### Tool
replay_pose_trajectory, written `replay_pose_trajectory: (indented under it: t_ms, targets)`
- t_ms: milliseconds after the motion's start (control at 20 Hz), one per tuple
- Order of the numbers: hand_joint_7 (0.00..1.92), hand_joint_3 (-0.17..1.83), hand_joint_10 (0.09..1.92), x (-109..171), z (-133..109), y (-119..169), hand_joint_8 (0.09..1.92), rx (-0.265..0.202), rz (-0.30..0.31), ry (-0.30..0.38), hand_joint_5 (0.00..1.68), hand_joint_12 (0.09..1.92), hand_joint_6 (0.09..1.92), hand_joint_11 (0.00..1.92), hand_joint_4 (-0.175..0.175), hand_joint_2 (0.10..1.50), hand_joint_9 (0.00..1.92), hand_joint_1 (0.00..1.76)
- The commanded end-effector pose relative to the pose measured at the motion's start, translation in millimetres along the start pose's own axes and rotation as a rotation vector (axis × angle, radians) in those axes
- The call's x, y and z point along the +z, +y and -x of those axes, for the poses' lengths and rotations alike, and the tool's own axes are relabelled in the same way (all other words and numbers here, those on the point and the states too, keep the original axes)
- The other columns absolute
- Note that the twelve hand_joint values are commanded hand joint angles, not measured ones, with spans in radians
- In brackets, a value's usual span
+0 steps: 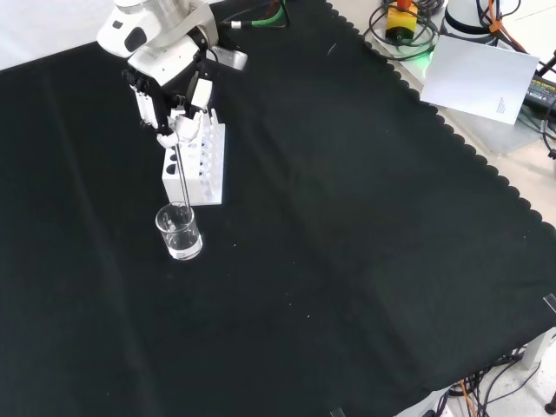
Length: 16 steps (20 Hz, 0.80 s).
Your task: Put the glass rod back on the white test tube rack.
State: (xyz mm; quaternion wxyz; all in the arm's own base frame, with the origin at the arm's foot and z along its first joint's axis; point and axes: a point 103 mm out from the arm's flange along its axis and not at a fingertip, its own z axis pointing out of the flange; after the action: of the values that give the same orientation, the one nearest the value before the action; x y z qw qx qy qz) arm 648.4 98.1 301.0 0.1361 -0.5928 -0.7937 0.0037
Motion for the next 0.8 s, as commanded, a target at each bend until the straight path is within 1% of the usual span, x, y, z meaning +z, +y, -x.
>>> replay_pose_trajectory:
  t_ms: [50, 400, 800]
  targets:
    - [1.58, -0.17, 0.43, -1, 0, 0, 0.92, 0.005, 0.001, 0.001, 1.47, 0.81, 0.16, 1.82, -0.175, 1.03, 1.92, 1.24]
    - [1.58, -0.17, 0.43, -4, 4, -1, 0.92, 0.011, 0.008, 0.018, 1.47, 0.81, 0.16, 1.81, -0.175, 1.03, 1.92, 1.24]
    - [1.58, -0.17, 0.43, -19, 0, -8, 0.92, 0.013, 0.03, 0.0, 1.47, 0.81, 0.16, 1.81, -0.175, 1.03, 1.92, 1.24]
